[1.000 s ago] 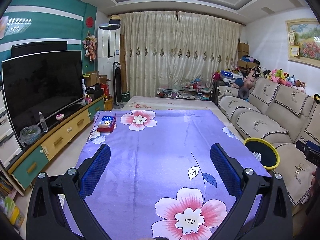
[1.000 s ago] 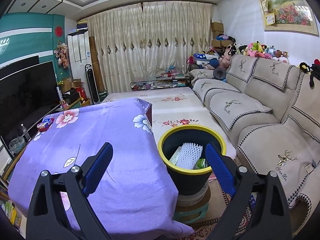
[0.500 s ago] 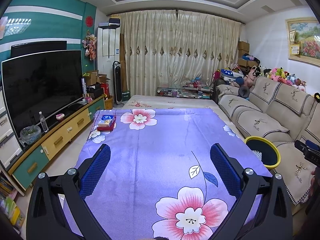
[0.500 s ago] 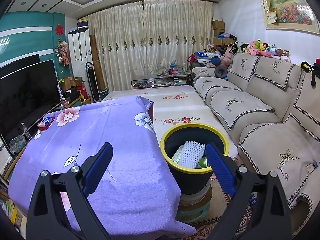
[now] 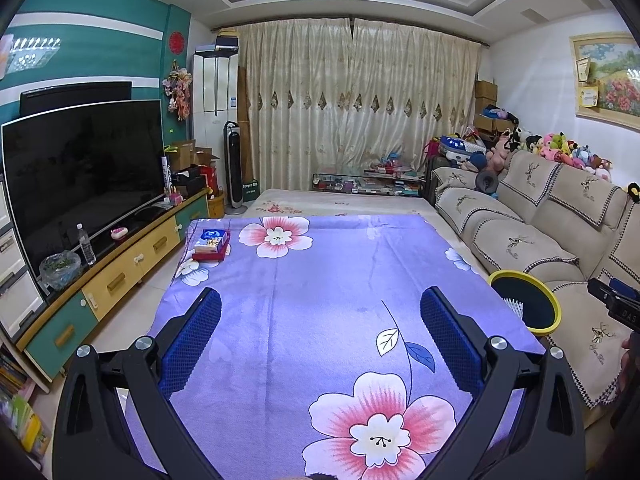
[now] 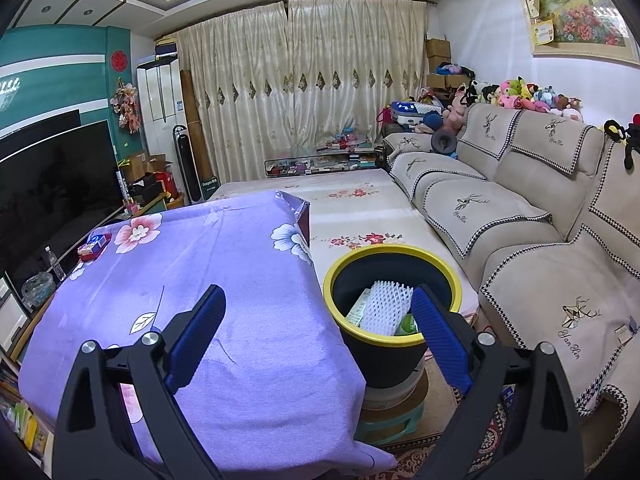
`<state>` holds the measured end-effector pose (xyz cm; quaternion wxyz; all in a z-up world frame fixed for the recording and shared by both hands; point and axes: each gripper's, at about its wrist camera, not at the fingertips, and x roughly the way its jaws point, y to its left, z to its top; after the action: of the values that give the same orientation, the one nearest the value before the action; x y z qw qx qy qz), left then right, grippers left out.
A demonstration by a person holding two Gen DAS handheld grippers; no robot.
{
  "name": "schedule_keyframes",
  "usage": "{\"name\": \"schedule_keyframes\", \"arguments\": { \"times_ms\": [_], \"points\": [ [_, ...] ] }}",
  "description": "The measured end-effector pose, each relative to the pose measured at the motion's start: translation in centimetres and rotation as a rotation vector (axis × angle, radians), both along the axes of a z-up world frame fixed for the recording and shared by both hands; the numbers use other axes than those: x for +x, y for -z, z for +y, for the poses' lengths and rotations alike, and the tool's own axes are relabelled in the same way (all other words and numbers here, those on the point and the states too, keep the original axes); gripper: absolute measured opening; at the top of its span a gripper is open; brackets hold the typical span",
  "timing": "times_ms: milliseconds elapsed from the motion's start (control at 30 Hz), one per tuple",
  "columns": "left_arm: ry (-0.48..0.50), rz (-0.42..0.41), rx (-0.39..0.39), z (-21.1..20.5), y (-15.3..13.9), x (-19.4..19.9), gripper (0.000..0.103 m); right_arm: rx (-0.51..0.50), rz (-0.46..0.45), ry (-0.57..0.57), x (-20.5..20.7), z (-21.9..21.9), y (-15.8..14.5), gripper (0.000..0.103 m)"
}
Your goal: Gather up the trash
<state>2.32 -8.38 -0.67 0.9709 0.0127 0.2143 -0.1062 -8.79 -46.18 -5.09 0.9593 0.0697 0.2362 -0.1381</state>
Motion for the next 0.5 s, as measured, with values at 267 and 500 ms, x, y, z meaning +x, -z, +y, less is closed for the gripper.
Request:
{"name": "schedule_keyframes", "arguments": {
  "times_ms": [267,500],
  "points": [
    [0.004,0.011,0.002,-0.28,0.35,0.23,0.098,0.002,0.002,-0.002,0.16,0.15,0.10,0.089],
    [0.005,0.013,0.003,-0.37,0.47,0.21,0.098,0.005,0.003,-0.004,0.15,0.20,0.13,0.089]
  ]
}}
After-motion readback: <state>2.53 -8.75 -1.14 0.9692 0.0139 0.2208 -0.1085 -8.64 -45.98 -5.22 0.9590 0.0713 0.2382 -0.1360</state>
